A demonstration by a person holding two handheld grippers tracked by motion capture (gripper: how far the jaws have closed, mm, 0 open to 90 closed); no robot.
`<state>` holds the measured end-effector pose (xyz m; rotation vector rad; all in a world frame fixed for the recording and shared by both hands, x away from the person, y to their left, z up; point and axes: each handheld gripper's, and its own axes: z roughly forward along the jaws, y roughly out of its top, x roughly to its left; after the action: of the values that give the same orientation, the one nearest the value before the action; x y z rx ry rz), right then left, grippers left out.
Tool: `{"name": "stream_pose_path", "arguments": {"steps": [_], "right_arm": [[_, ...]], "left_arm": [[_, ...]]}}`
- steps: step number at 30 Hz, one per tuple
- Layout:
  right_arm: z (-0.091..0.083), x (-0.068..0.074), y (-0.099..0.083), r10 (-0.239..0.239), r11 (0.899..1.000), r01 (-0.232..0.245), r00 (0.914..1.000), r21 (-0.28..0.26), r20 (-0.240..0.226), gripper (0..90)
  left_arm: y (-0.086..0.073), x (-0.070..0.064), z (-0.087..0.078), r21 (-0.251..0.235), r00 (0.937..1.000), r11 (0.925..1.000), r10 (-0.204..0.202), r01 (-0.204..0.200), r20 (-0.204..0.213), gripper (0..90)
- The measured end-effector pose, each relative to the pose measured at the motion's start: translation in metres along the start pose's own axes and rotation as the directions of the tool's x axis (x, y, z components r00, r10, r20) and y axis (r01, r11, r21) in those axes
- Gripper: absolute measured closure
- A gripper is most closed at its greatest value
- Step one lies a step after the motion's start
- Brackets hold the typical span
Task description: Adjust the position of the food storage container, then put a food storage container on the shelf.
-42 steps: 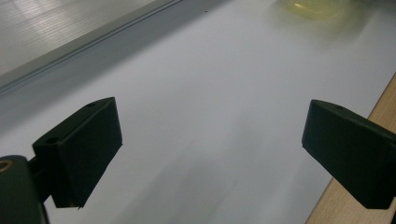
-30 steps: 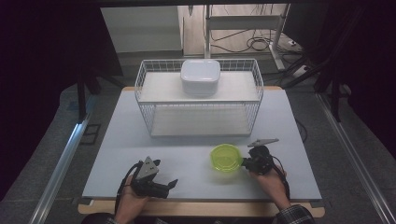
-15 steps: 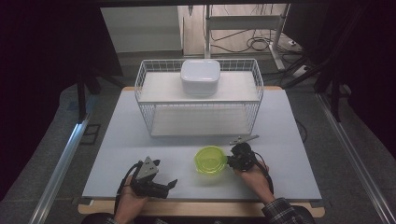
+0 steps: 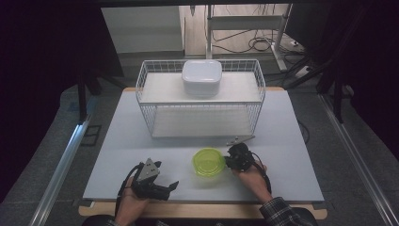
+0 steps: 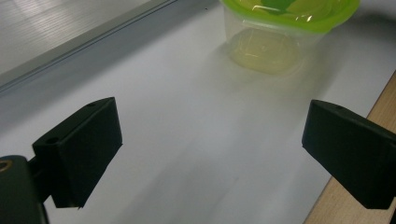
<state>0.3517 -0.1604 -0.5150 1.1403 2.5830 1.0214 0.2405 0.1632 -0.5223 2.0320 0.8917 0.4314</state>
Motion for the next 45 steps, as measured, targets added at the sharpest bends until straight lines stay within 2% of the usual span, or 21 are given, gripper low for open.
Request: {"name": "stream_pose_path", "arguments": {"steps": [4,9,12,15,20,26,30,37,41,45], "right_arm": [[-0.012,-0.007,-0.002,-0.003,1.000,0.004,0.9988,-0.021,0.050,83.5],[-0.030,-0.010,-0.008,-0.021,0.998,0.027,0.9954,-0.055,0.094,69.4],[-0.041,-0.012,-0.012,-0.023,0.997,0.030,0.9945,-0.069,0.102,61.2],[-0.049,-0.012,-0.015,-0.019,0.996,0.029,0.9929,-0.084,0.118,52.5],[-0.056,-0.010,-0.019,-0.034,0.993,0.048,0.9911,-0.106,0.129,38.2],[-0.059,-0.013,-0.025,-0.014,0.990,0.025,0.9965,-0.142,0.082,17.3],[-0.061,-0.015,-0.028,-0.006,0.987,0.016,0.9982,-0.161,0.060,8.6],[-0.059,-0.013,-0.026,-0.005,0.983,0.009,0.9998,-0.182,0.020,6.9],[-0.058,-0.006,-0.021,-0.028,0.983,0.029,0.9996,-0.182,0.008,4.8],[-0.056,-0.006,-0.016,0.019,0.987,-0.026,0.9989,-0.161,-0.043,8.0]], "left_arm": [[0.000,0.000,0.000,0.002,1.0000,1.0000,-0.001,0.001,0.000,4.5],[-0.002,0.002,-0.002,-0.001,1.0000,1.0000,-0.006,0.006,0.006,4.4],[-0.002,0.003,-0.006,-0.034,0.9993,0.9994,-0.005,0.007,0.036,3.8],[-0.003,0.004,-0.008,-0.049,0.9997,0.9988,0.006,-0.004,0.026,3.4],[-0.005,0.005,-0.009,-0.050,0.9997,0.9987,0.002,-0.001,0.023,3.1],[-0.006,0.004,-0.007,-0.043,0.9997,0.9990,0.014,-0.013,0.019,2.8],[-0.006,0.004,-0.007,-0.044,0.9997,0.9989,0.015,-0.015,0.019,2.7],[-0.006,0.004,-0.006,-0.042,0.9996,0.9989,0.019,-0.018,0.023,2.7],[-0.006,0.004,-0.006,-0.044,0.9994,0.9989,0.018,-0.016,0.029,2.6],[-0.006,0.003,-0.006,-0.045,0.9994,0.9988,0.018,-0.016,0.031,2.6]]}}
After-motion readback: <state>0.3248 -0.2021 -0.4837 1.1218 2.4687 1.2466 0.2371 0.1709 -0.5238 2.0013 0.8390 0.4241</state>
